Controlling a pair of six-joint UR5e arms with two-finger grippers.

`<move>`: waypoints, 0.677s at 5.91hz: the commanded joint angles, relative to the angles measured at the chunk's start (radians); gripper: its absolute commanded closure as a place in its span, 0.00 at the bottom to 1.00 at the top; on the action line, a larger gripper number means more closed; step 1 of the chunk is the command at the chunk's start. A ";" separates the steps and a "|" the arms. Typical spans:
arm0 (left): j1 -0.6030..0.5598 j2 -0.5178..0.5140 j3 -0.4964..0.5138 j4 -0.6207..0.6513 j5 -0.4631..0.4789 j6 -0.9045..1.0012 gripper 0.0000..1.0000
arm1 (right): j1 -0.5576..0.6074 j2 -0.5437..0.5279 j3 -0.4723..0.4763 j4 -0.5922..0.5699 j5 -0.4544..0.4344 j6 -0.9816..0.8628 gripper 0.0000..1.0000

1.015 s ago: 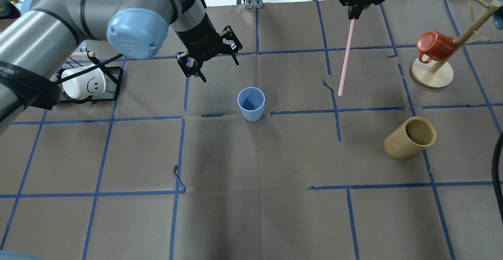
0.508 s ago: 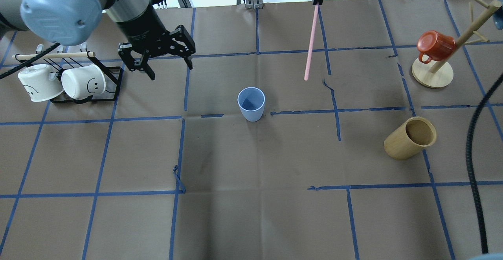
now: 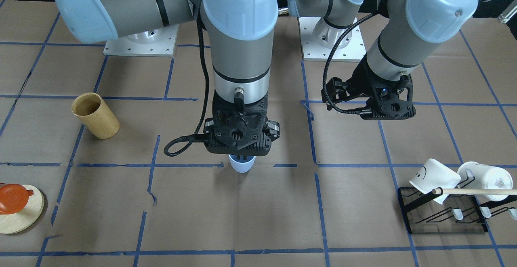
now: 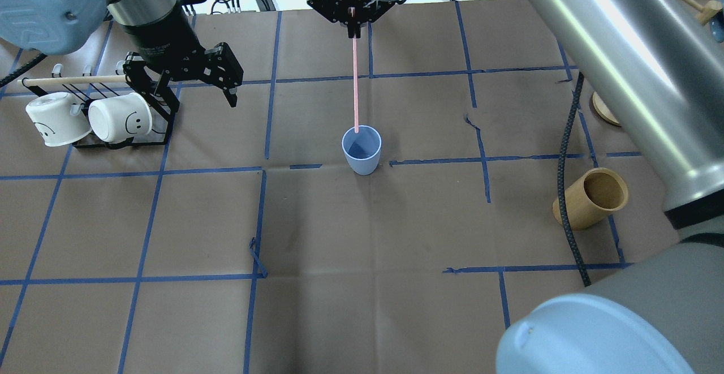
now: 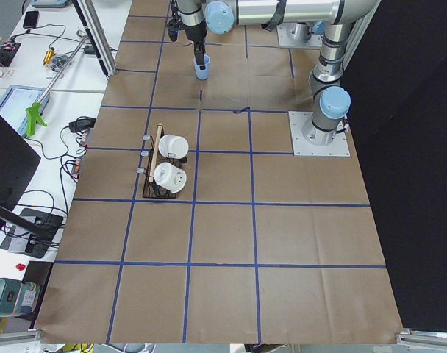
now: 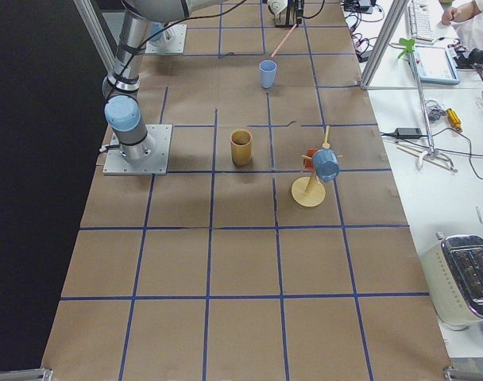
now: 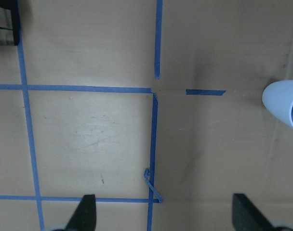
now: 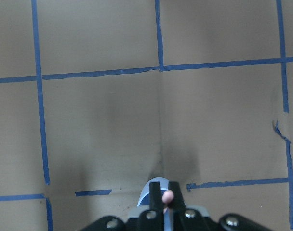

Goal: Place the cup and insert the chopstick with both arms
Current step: 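Move the pink chopstick over the blue cup and lower it in with right gripper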

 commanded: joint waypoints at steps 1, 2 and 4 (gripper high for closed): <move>-0.011 0.030 0.002 -0.002 0.014 -0.007 0.01 | 0.014 0.007 0.065 -0.004 -0.011 -0.002 0.93; -0.007 0.068 -0.030 -0.003 0.017 -0.004 0.01 | 0.013 0.006 0.112 -0.048 -0.034 -0.005 0.93; 0.011 0.070 -0.045 0.039 0.015 0.002 0.05 | 0.013 0.006 0.183 -0.155 -0.031 0.003 0.88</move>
